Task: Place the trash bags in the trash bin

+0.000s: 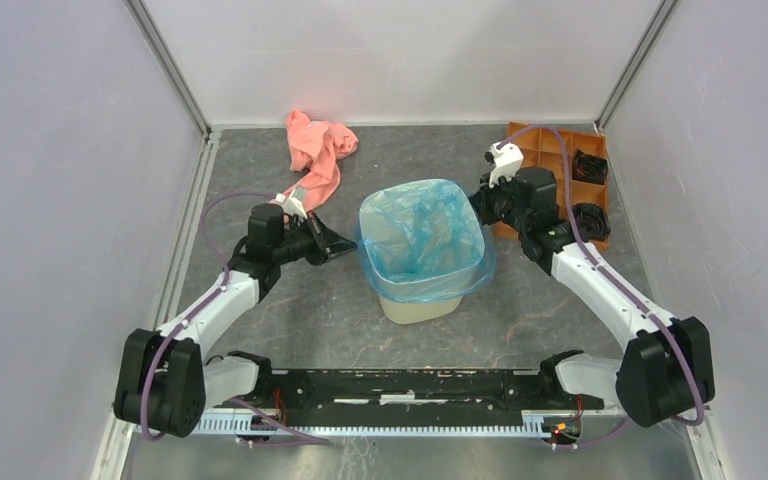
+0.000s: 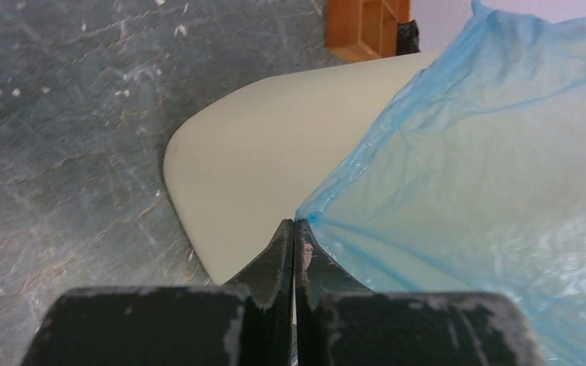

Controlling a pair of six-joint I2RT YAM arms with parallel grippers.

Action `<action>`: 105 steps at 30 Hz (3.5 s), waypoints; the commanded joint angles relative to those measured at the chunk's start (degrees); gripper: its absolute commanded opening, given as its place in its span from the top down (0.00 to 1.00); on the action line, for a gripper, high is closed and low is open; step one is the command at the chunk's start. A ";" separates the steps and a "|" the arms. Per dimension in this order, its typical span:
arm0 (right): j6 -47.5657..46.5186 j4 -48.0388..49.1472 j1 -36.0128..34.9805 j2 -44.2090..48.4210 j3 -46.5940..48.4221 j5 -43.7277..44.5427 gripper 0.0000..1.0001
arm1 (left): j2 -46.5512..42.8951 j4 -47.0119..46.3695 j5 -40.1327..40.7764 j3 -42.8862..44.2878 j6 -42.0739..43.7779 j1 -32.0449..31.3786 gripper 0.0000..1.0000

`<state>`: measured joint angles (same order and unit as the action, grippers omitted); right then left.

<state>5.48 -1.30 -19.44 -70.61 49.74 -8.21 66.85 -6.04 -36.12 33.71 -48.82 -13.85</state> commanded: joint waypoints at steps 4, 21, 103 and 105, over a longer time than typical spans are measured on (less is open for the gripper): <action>-0.45 -8.16 0.04 -1.34 4.28 -2.81 0.99 | -7.98 1.30 3.44 -4.82 0.21 -0.65 0.98; 3.28 -28.83 -0.34 29.55 1.28 4.73 0.33 | -12.39 5.02 0.18 -5.16 -2.19 -1.71 0.97; -2.30 -36.97 -31.39 -14.45 30.52 26.69 0.71 | -20.65 6.84 15.87 -15.70 1.75 -16.97 0.19; -2.84 -34.23 -31.71 -16.15 29.21 24.25 0.70 | -19.57 6.28 15.04 -15.26 2.13 -16.93 0.19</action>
<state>4.32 -36.95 -50.33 -84.36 78.78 10.00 46.00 1.50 -19.77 15.88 -50.39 -30.68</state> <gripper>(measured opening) 0.295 0.804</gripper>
